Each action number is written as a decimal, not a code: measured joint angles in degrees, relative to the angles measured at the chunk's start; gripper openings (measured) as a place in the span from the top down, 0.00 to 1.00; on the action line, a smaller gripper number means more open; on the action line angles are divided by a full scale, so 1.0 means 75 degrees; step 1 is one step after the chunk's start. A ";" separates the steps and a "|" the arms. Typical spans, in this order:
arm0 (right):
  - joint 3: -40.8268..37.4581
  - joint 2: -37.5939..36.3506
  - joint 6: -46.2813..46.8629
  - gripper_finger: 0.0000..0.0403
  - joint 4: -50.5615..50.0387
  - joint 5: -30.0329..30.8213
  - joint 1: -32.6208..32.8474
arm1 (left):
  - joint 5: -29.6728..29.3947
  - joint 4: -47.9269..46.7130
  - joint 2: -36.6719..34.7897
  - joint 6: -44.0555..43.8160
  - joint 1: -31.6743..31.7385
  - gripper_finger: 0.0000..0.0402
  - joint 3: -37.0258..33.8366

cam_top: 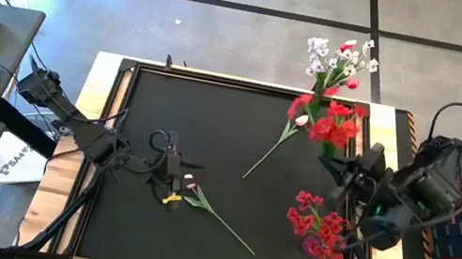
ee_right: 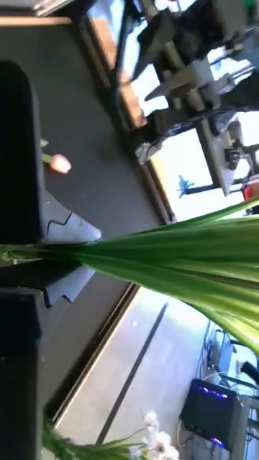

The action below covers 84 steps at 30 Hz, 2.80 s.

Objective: Sort flowers into vase by color
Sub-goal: Put the red flowers into the violet vase

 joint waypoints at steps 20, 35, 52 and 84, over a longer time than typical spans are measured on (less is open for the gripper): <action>-0.3663 -0.1256 0.3258 1.00 -0.0014 -0.0329 0.3308 | 0.0067 -0.0861 0.0003 -0.0587 0.0497 0.72 -0.0006; -0.4640 -0.1249 0.4668 1.00 0.0140 0.0661 0.4629 | 0.0667 -0.0855 0.0003 -0.0970 0.1154 0.72 -0.0006; -0.4655 -0.1129 0.3002 1.00 0.1340 0.0482 0.4662 | 0.0756 -0.0747 0.0003 -0.0989 0.1287 0.72 -0.0006; -0.4803 -0.0346 0.3665 0.92 0.1683 -0.2640 0.4589 | 0.0907 -0.0453 0.0009 -0.0986 0.1262 0.72 -0.0006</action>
